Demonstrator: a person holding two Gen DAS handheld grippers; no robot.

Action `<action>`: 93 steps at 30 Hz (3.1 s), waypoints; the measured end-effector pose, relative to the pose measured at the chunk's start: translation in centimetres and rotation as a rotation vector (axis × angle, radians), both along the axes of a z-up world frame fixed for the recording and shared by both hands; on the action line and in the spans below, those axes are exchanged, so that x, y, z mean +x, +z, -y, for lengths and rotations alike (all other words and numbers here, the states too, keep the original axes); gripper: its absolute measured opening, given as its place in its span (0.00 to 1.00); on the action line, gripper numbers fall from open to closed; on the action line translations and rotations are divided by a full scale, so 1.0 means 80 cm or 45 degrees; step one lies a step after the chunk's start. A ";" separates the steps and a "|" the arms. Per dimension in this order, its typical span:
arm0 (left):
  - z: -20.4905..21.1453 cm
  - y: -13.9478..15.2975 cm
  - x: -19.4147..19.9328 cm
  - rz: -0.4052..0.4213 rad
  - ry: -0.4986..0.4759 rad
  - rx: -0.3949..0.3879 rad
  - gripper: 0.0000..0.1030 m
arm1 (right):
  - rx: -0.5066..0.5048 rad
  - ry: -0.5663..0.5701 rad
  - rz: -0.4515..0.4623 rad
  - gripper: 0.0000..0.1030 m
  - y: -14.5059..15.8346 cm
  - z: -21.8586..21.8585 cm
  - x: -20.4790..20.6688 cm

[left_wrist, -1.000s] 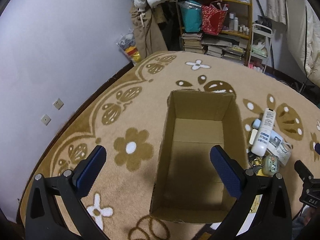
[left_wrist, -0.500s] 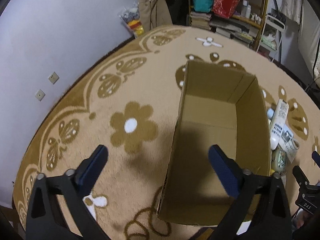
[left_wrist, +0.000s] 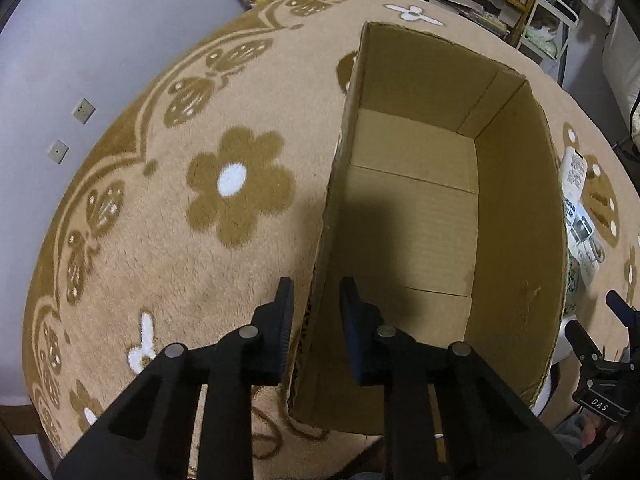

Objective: Organize rigid objects
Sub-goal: 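Grip the box wall with the left tool while the right tool grasps the white charger, then lift the white charger with the right tool and release it into the box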

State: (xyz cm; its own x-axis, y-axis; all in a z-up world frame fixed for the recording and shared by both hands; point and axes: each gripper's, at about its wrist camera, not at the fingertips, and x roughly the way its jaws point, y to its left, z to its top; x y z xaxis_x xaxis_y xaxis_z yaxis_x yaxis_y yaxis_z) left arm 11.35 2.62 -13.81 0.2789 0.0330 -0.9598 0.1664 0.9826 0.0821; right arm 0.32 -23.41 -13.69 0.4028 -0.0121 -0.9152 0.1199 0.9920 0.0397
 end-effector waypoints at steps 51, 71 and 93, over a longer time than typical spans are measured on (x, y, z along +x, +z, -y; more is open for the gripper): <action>-0.004 -0.008 0.002 -0.023 0.007 0.031 0.11 | 0.042 -0.089 0.068 0.63 0.047 0.024 0.004; -0.010 -0.010 0.003 -0.024 0.013 -0.001 0.11 | -0.025 0.067 0.300 0.63 0.127 -0.023 0.075; -0.013 -0.013 0.006 -0.031 0.020 -0.034 0.11 | 0.172 0.174 0.372 0.64 0.132 -0.109 0.131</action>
